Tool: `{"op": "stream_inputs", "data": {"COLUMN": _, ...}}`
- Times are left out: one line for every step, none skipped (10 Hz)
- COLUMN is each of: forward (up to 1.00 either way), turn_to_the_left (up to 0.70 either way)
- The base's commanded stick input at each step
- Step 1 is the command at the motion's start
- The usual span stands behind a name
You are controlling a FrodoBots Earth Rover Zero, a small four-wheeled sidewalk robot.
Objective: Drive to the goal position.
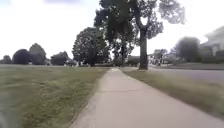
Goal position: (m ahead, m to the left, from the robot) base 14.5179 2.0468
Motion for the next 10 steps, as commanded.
{"op": "stream_inputs", "data": {"forward": 1.00, "turn_to_the_left": 0.00}}
{"op": "stream_inputs", "data": {"forward": 1.00, "turn_to_the_left": 0.00}}
{"op": "stream_inputs", "data": {"forward": 1.00, "turn_to_the_left": 0.00}}
{"op": "stream_inputs", "data": {"forward": 1.00, "turn_to_the_left": 0.00}}
{"op": "stream_inputs", "data": {"forward": 1.00, "turn_to_the_left": 0.00}}
{"op": "stream_inputs", "data": {"forward": 1.00, "turn_to_the_left": 0.00}}
{"op": "stream_inputs", "data": {"forward": 1.00, "turn_to_the_left": 0.00}}
{"op": "stream_inputs", "data": {"forward": 1.00, "turn_to_the_left": 0.00}}
{"op": "stream_inputs", "data": {"forward": 1.00, "turn_to_the_left": 0.00}}
{"op": "stream_inputs", "data": {"forward": 1.00, "turn_to_the_left": 0.00}}
